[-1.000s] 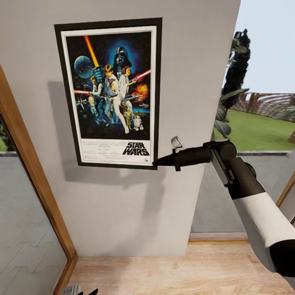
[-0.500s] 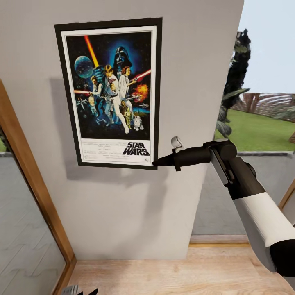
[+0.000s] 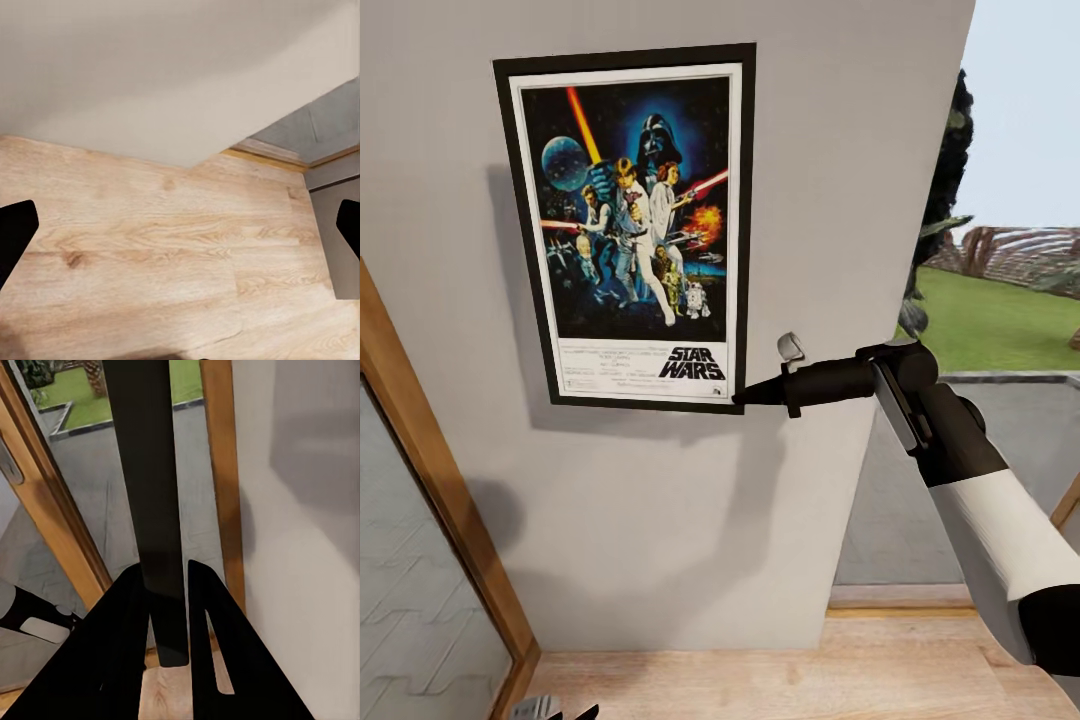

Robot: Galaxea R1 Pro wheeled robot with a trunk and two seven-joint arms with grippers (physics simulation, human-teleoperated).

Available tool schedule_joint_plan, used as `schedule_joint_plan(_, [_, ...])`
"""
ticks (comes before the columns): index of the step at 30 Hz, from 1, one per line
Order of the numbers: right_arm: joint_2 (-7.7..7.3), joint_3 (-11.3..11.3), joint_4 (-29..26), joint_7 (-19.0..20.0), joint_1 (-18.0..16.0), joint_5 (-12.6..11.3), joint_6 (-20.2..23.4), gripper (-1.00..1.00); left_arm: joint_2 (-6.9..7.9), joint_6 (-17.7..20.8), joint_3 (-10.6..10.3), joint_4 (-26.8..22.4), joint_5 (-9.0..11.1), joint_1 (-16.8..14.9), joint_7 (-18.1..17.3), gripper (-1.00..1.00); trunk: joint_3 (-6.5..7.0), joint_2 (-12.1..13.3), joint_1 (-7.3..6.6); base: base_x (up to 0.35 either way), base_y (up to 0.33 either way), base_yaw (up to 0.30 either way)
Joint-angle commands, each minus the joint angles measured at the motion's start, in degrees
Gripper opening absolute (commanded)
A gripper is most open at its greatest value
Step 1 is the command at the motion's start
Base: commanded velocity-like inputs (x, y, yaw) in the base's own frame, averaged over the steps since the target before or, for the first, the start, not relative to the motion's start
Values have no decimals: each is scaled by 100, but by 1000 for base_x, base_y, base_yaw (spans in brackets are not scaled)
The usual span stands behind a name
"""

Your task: Pick up the poster from the kitchen countertop and hang it on one of the wall nails in the kitchen.

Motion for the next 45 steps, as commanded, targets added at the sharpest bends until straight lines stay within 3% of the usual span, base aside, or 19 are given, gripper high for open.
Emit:
schedule_joint_plan(1, [-5, 11, 1, 2, -7, -41, 56, -100, 1, -36, -46, 5, 34, -6, -9, 100, -13, -13, 4, 5, 0, 0])
schedule_joint_plan(20, [-5, 11, 1, 2, -7, -41, 55, -100, 0, -33, -46, 5, 33, -6, -9, 100, -13, -13, 4, 100, 0, 0])
schedule_joint_plan(45, [-10, 2, 1, 2, -7, -41, 51, -100, 2, -34, -46, 5, 34, -6, -9, 100, -13, -13, 4, 5, 0, 0])
